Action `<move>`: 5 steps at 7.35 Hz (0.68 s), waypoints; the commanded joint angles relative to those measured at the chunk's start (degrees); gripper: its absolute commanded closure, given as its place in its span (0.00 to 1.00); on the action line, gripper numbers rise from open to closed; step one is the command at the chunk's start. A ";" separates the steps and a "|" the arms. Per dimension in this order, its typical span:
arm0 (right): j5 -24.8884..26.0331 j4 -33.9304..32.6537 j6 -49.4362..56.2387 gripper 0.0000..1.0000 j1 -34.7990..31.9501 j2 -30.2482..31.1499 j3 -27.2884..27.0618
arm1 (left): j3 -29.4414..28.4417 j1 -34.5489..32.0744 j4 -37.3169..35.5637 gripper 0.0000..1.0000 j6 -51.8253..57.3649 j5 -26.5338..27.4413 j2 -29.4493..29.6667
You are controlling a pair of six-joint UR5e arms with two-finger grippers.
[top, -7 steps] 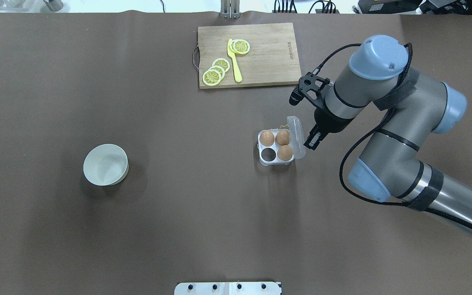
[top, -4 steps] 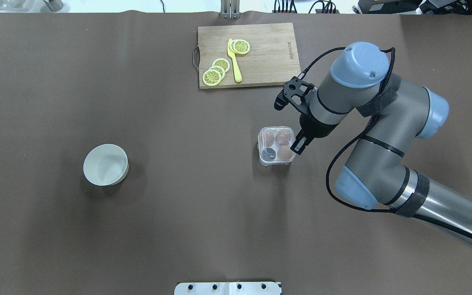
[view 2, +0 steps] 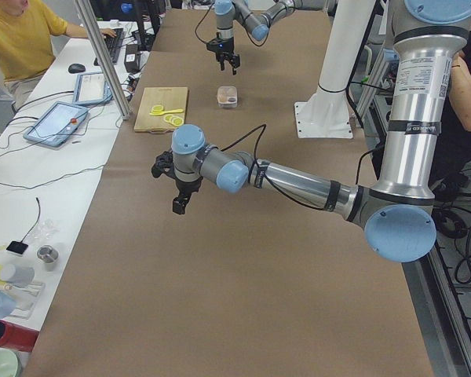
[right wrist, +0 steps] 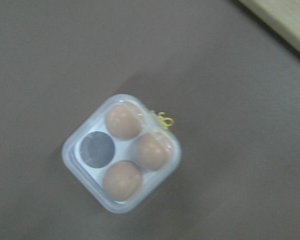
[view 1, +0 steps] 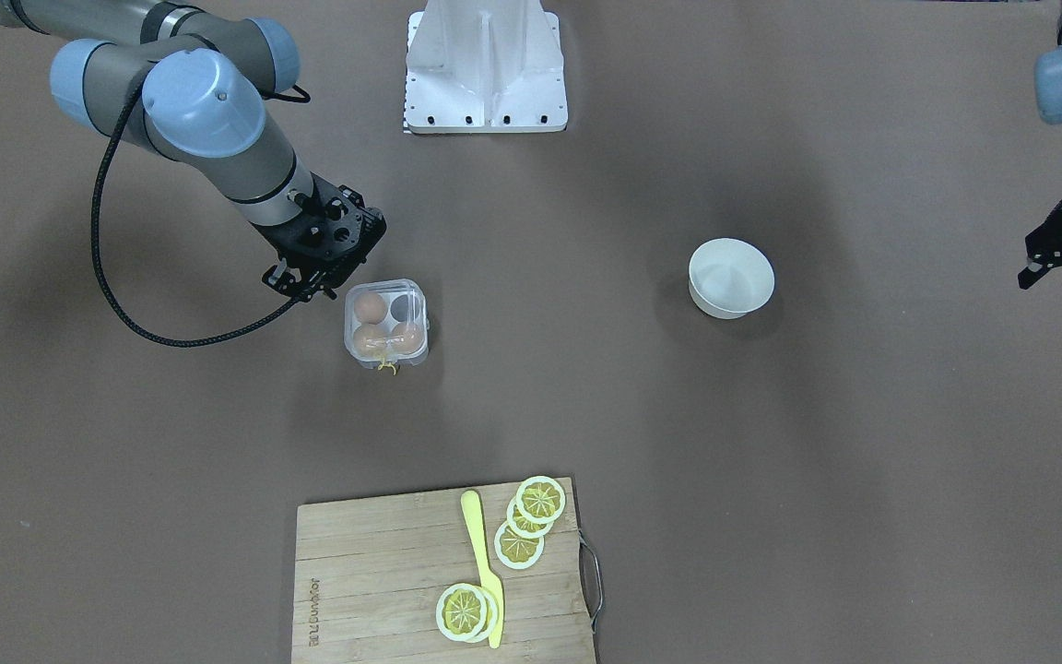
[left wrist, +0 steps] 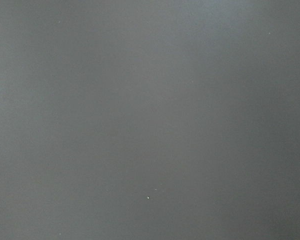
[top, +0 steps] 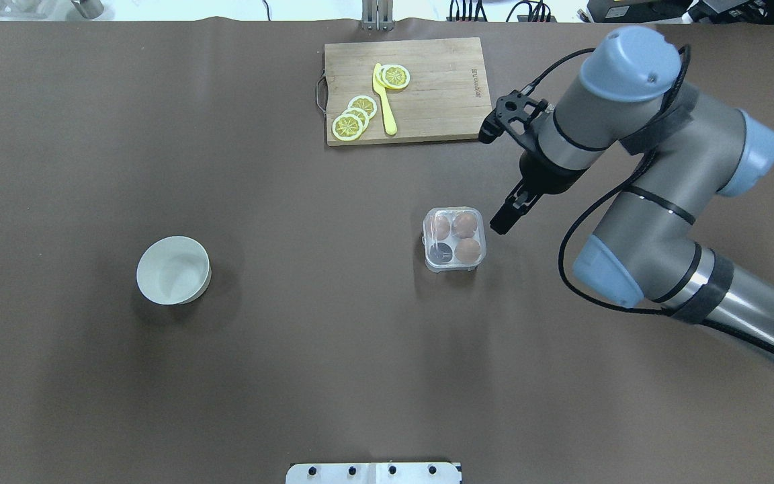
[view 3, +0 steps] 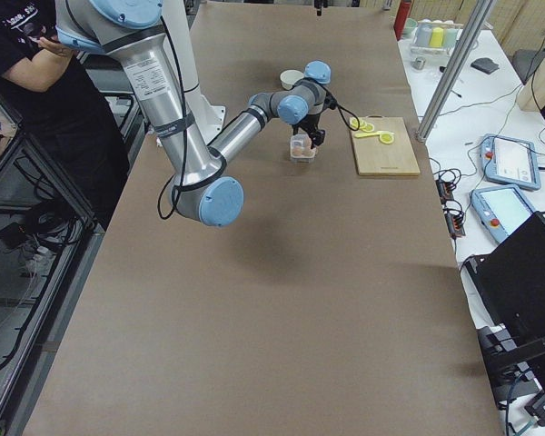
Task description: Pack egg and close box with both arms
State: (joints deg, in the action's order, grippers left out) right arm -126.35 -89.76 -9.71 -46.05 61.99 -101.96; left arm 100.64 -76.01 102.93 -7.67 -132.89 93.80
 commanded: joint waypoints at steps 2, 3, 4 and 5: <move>-1.01 -0.86 0.13 0.00 -11.31 5.93 -0.08 | -1.83 -4.39 -0.54 0.02 0.28 -5.60 -1.42; -1.09 -0.95 0.13 0.00 -15.26 7.60 0.10 | -2.98 -5.72 -0.46 0.02 0.37 -6.06 -2.13; -0.05 -0.86 0.74 0.00 -18.78 9.54 1.14 | -3.43 -7.03 -0.63 0.01 3.24 -5.37 -3.18; 0.49 -0.51 0.92 0.00 -23.08 9.73 5.76 | -6.04 -9.74 -0.54 0.01 6.06 -5.37 -3.28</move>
State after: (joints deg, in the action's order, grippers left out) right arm -126.63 -90.56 -9.14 -63.90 70.59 -100.21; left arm 96.96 -82.96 102.39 -4.72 -138.26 91.07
